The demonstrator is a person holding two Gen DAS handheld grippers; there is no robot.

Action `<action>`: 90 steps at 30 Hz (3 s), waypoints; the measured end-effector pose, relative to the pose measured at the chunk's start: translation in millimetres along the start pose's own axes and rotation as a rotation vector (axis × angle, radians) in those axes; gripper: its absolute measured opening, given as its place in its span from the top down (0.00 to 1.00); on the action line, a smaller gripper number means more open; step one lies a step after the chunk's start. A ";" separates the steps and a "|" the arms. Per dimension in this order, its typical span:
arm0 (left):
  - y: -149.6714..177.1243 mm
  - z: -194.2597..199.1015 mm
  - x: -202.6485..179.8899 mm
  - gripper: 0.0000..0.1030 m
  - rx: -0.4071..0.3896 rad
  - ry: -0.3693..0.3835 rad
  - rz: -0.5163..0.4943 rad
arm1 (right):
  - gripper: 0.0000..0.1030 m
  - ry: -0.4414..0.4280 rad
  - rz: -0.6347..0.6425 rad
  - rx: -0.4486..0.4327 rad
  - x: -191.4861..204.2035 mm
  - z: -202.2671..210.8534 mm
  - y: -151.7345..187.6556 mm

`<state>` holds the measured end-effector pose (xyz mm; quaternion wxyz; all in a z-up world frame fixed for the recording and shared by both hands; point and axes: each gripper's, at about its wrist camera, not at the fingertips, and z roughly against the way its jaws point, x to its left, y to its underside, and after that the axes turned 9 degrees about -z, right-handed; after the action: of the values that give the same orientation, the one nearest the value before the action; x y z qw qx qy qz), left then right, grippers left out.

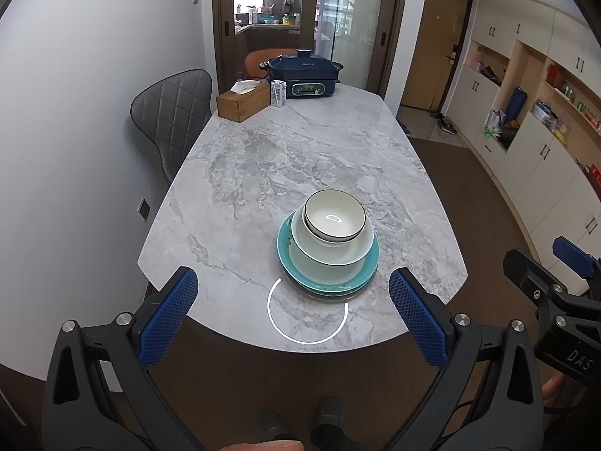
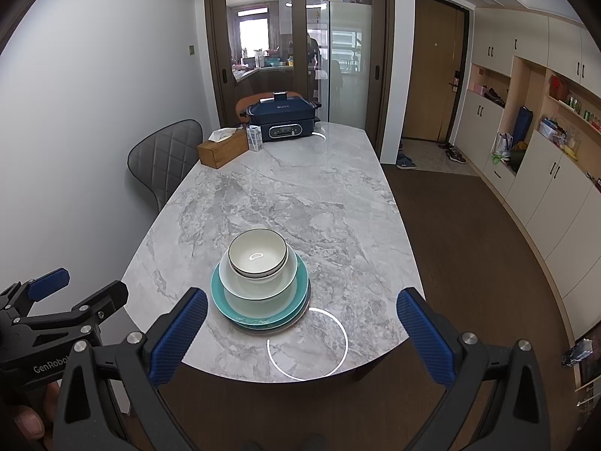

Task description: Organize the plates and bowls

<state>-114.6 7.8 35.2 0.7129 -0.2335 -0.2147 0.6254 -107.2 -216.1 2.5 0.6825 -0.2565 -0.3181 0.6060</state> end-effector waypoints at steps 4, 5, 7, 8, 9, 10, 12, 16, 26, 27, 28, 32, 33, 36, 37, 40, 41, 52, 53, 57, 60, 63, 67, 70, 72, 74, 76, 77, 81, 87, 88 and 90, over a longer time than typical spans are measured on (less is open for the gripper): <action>-0.8 0.8 -0.2 0.00 0.000 0.000 0.002 | 0.00 0.001 -0.001 0.001 1.0 0.0 0.1; -0.7 0.9 -0.2 0.00 -0.001 0.000 0.003 | 0.00 0.001 0.000 0.000 0.4 0.0 0.1; -1.3 1.1 -0.3 0.00 -0.002 0.000 0.004 | 0.00 0.000 0.000 0.000 1.2 0.2 0.0; -1.3 0.5 -0.3 0.00 -0.001 -0.001 0.004 | 0.00 -0.001 0.000 0.000 1.1 0.3 -0.1; -1.0 0.9 0.4 0.00 -0.001 -0.001 0.004 | 0.00 0.001 0.000 -0.001 0.4 -0.1 -0.1; -1.6 1.6 -0.1 0.00 0.000 -0.001 0.006 | 0.00 -0.001 0.000 -0.001 1.1 0.0 -0.1; -2.3 2.3 -0.3 0.00 0.000 -0.002 0.007 | 0.00 0.001 0.000 0.000 0.8 -0.1 0.0; -2.9 2.7 -0.7 0.00 -0.001 -0.003 0.008 | 0.00 -0.001 0.001 0.002 1.5 -0.9 0.8; -2.8 2.3 0.6 0.00 0.000 -0.001 0.007 | 0.00 -0.002 0.002 0.004 1.9 -2.6 1.3; -2.8 2.3 0.7 0.00 0.000 -0.001 0.007 | 0.00 -0.002 0.001 0.004 1.9 -2.6 1.0; -3.2 2.3 -0.1 0.00 0.000 -0.004 0.009 | 0.00 -0.002 0.002 0.003 2.2 -2.4 1.1; -3.8 2.1 -1.9 0.00 0.002 -0.005 0.013 | 0.00 -0.003 0.003 0.004 1.5 -3.6 1.8; -3.8 2.1 -2.1 0.00 0.002 -0.004 0.013 | 0.00 -0.003 0.003 0.004 1.8 -3.6 2.1; -3.9 1.9 -3.3 0.00 0.002 -0.005 0.015 | 0.00 -0.004 0.003 0.004 1.5 -3.6 1.7; -3.9 1.9 -3.3 0.00 0.003 -0.005 0.015 | 0.00 -0.004 0.004 0.005 1.0 -3.8 1.2; -3.9 1.6 -3.3 0.00 0.003 -0.005 0.017 | 0.00 -0.003 0.003 0.004 1.4 -3.4 1.4; -3.9 1.5 -3.2 0.00 0.003 -0.006 0.016 | 0.00 -0.004 0.003 0.004 1.3 -3.7 1.1; -4.3 1.3 -2.3 0.00 0.004 -0.006 0.016 | 0.00 -0.002 0.006 0.008 -0.2 -4.2 -1.1; -4.4 1.3 -2.2 0.00 0.005 -0.005 0.017 | 0.00 -0.002 0.007 0.008 -0.3 -4.3 -1.2; -4.8 0.1 -4.1 0.00 0.007 -0.006 0.021 | 0.00 -0.003 0.008 0.010 -0.9 -4.3 -1.9; -4.8 -0.2 -6.0 0.00 0.008 -0.008 0.023 | 0.00 -0.004 0.009 0.009 -0.8 -4.3 -0.8; -4.4 -0.3 -7.4 0.00 0.007 -0.009 0.026 | 0.00 -0.005 0.008 0.010 -0.9 -4.3 -1.1; -4.7 -0.8 -9.0 0.00 0.009 -0.008 0.027 | 0.00 -0.006 0.009 0.012 -0.7 -4.8 -0.8; -4.9 -0.7 -9.8 0.00 0.008 -0.008 0.029 | 0.00 -0.006 0.010 0.011 -0.4 -4.0 -0.3; -4.8 -0.7 -9.7 0.00 0.007 -0.010 0.026 | 0.00 -0.007 0.010 0.013 -1.4 -5.0 -1.7; -4.9 -1.8 -9.9 0.00 0.008 -0.008 0.027 | 0.00 -0.007 0.010 0.013 -1.8 -5.0 -2.0; -5.0 -1.8 -10.0 0.00 0.009 -0.010 0.025 | 0.00 -0.008 0.011 0.013 -2.3 -5.1 -2.4; -5.0 -1.7 -10.5 0.00 0.009 -0.011 0.026 | 0.00 -0.008 0.011 0.013 -1.5 -4.5 -1.5; -4.4 -2.6 -11.6 0.00 0.010 -0.009 0.025 | 0.00 -0.007 0.011 0.015 -2.0 -4.9 -2.4; -4.3 -4.3 -11.2 0.00 0.010 -0.010 0.025 | 0.00 -0.009 0.011 0.015 -2.7 -5.2 -3.5; -3.9 -5.4 -10.7 0.00 0.012 -0.008 0.024 | 0.00 -0.009 0.012 0.015 -3.4 -5.4 -4.2; -3.5 -6.7 -10.0 0.00 0.012 -0.010 0.023 | 0.00 -0.010 0.011 0.016 -2.6 -5.3 -2.0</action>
<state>-109.0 -2.9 31.8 0.7059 -0.2285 -0.2117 0.6362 -102.1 -218.7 0.1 0.6796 -0.2500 -0.3150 0.6135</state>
